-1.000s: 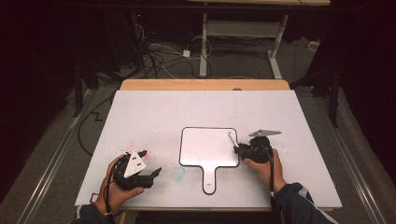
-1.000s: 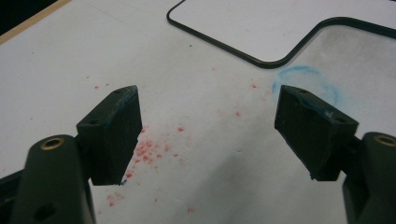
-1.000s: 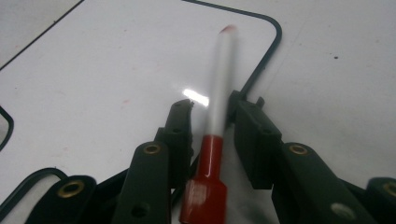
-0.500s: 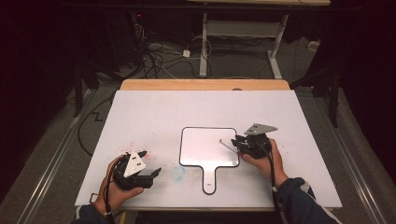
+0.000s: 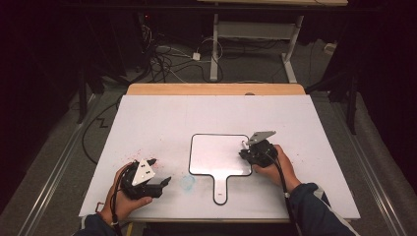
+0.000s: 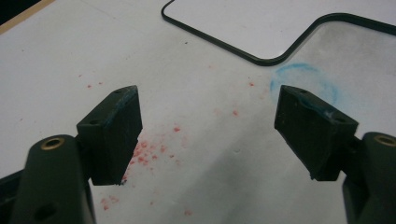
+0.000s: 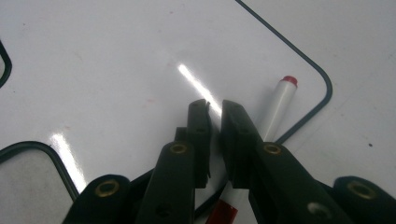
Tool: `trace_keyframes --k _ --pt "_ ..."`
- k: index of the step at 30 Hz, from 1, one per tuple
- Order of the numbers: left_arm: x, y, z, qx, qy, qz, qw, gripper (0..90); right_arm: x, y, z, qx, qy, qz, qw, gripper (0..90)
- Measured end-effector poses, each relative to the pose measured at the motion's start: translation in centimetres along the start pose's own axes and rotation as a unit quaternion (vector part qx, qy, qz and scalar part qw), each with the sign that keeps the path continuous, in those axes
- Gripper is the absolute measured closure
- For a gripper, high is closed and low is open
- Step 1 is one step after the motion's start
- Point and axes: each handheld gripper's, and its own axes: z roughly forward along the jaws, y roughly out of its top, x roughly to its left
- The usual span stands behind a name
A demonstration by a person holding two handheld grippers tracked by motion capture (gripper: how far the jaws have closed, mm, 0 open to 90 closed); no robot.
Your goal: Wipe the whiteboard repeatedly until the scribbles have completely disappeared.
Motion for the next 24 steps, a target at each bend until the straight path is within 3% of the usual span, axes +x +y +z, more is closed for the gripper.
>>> trace_keyframes --k 10,15,18,24 --pt "-0.1 0.0 0.0 -0.001 0.001 0.008 1.0000 22.7 -0.8 -0.8 -0.7 -0.022 -0.010 0.017 0.9996 78.6" --pt "-0.1 0.0 0.2 0.002 -0.006 0.000 1.0000 22.8 -0.9 -0.5 -0.2 -0.018 -0.023 0.004 0.9996 79.5" --pt "-0.1 0.1 0.2 0.001 -0.004 0.007 1.0000 22.8 -1.0 -0.4 0.2 -0.015 -0.027 -0.002 0.9995 80.7" --pt "-0.1 0.1 0.2 -0.001 -0.005 0.008 1.0000 22.8 -1.3 -0.6 -0.3 -0.033 -0.018 0.018 0.9992 73.8"
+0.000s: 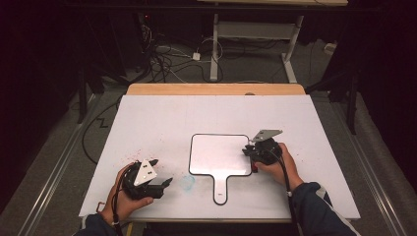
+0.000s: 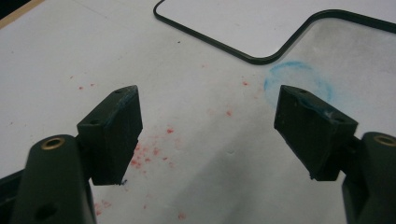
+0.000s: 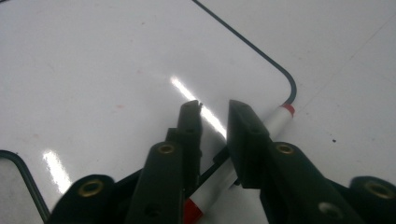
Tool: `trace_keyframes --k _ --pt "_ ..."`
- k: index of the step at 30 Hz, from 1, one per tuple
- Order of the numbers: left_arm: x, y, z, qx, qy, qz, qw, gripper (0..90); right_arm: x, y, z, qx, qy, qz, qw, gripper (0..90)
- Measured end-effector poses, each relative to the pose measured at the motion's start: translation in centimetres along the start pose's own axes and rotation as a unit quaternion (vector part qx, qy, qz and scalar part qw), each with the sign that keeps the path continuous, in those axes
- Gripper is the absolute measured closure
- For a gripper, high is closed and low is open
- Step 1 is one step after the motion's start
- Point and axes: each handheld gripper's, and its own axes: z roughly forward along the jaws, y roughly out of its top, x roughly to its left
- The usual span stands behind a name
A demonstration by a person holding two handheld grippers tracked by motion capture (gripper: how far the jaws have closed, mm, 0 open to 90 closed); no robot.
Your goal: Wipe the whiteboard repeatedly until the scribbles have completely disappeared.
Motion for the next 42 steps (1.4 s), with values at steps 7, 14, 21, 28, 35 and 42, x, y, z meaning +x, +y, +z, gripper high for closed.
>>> trace_keyframes --k 7,14,21,28,35,42 --pt "0.2 -0.1 -0.1 -0.007 0.003 0.002 1.0000 22.7 -0.3 0.0 -1.6 -0.045 -0.004 0.009 0.9989 68.5" --pt "0.4 -0.2 -0.4 -0.006 0.010 -0.002 0.9999 22.6 -0.3 0.0 -4.4 -0.098 -0.033 -0.006 0.9946 54.6" --pt "0.6 0.0 -0.3 -0.012 0.016 0.004 0.9998 22.5 0.0 -1.1 -7.8 -0.142 -0.077 -0.018 0.9866 37.9" --pt "0.8 0.1 -0.1 -0.012 0.028 0.011 0.9995 22.2 0.7 -3.4 -10.7 -0.166 -0.099 -0.011 0.9811 32.2" --pt "1.0 0.2 0.4 -0.009 0.024 0.011 0.9996 22.2 0.8 -5.5 -12.1 -0.167 -0.109 0.006 0.9800 31.5" --pt "1.4 0.4 0.9 -0.013 0.014 0.003 0.9998 22.2 1.1 -6.3 -13.4 -0.177 -0.120 0.014 0.9768 31.2"
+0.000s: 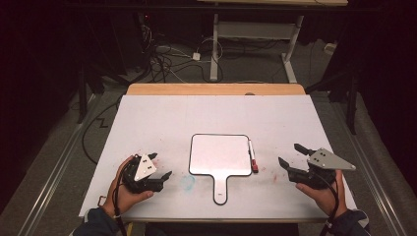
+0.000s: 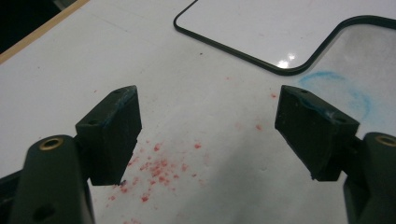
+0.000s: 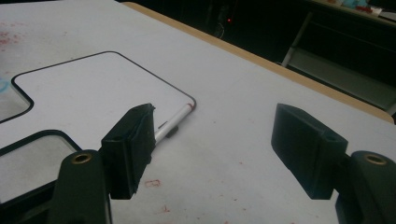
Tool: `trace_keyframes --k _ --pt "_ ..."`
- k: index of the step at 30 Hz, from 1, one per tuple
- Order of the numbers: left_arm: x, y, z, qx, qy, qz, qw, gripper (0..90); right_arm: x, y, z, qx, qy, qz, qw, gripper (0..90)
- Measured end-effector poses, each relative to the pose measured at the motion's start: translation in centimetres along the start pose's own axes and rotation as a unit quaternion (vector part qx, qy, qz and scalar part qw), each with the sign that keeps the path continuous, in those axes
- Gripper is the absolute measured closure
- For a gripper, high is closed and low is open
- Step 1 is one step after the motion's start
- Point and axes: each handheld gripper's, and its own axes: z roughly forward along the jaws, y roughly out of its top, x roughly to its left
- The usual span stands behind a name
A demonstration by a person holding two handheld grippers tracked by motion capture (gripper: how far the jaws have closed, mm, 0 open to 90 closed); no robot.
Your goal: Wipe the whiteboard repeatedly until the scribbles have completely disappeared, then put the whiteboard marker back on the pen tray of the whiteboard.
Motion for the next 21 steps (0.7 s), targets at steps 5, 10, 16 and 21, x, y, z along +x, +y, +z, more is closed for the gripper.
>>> trace_keyframes --k 5,10,16,21 --pt "0.0 0.1 0.3 -0.002 -0.009 0.002 1.0000 22.2 0.1 -0.2 0.1 -0.002 0.011 0.005 0.9999 31.1" --pt "-0.3 0.4 -0.1 -0.013 -0.005 0.004 0.9999 21.9 0.2 -0.4 -0.3 -0.004 0.005 0.024 0.9997 30.8" --pt "-0.6 0.3 -0.7 -0.012 0.001 0.011 0.9999 21.9 0.3 -0.6 -0.6 -0.005 0.001 0.026 0.9996 30.7" --pt "-0.7 0.3 -0.8 -0.015 0.001 0.013 0.9998 21.7 0.5 -0.4 -0.6 -0.009 0.000 0.018 0.9998 30.7"
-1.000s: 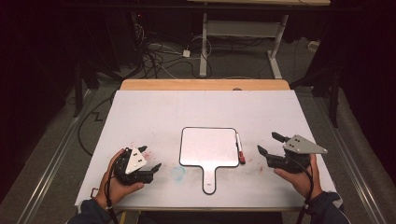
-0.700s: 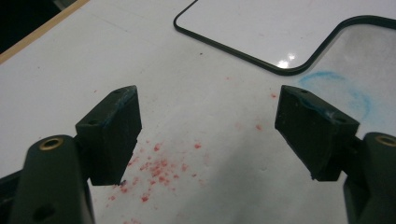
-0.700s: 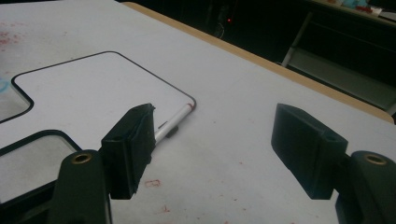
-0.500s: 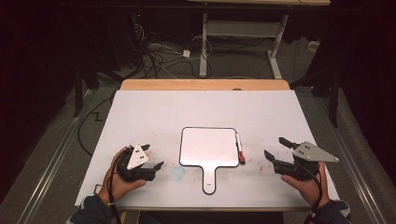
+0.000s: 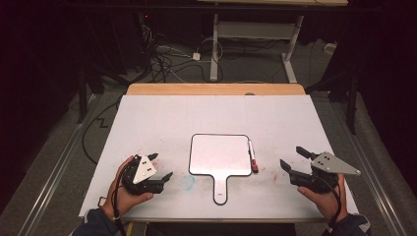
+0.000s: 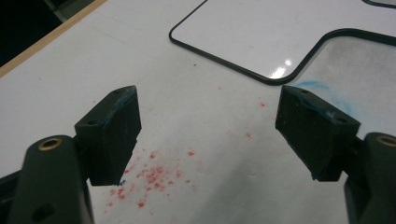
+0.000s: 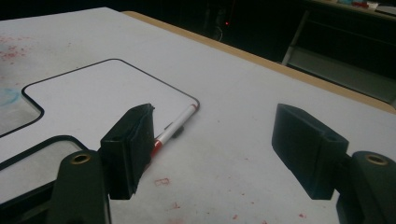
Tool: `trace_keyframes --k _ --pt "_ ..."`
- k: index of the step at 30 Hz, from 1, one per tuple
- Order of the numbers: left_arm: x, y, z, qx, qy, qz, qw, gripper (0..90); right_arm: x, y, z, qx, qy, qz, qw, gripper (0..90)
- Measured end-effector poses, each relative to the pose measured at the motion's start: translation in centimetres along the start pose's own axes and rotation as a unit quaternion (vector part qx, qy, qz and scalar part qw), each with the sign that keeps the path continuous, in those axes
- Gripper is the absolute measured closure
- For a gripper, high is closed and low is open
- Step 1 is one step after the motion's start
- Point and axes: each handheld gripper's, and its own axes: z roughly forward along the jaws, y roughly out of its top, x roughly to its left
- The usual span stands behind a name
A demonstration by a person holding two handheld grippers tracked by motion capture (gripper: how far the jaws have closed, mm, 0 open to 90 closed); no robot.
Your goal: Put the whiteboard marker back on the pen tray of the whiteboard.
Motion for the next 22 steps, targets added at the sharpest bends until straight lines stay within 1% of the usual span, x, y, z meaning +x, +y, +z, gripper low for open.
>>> trace_keyframes --k 3,10,13,16,19,22 --pt "0.10 -0.04 0.06 0.000 0.000 -0.001 1.0000 21.7 0.20 -0.01 0.18 0.003 0.001 -0.006 1.0000 30.7" --pt "0.20 -0.14 0.07 0.001 0.001 -0.002 1.0000 21.7 0.35 -0.01 0.56 0.007 0.006 -0.011 0.9999 30.7" --pt "0.18 -0.05 0.01 -0.001 0.002 -0.001 1.0000 21.6 0.44 -0.05 0.55 0.009 0.003 -0.014 0.9999 30.7" --pt "0.17 0.05 0.10 0.000 0.002 0.000 1.0000 21.7 0.50 -0.05 0.44 0.007 0.000 -0.023 0.9997 30.7" --pt "0.16 0.14 0.22 -0.001 0.000 0.000 1.0000 21.6 0.58 -0.01 0.32 0.005 -0.002 -0.024 0.9997 30.3" --pt "0.18 0.22 0.29 0.000 0.001 0.001 1.0000 21.2 0.63 0.00 0.31 0.005 0.001 -0.029 0.9996 30.1"
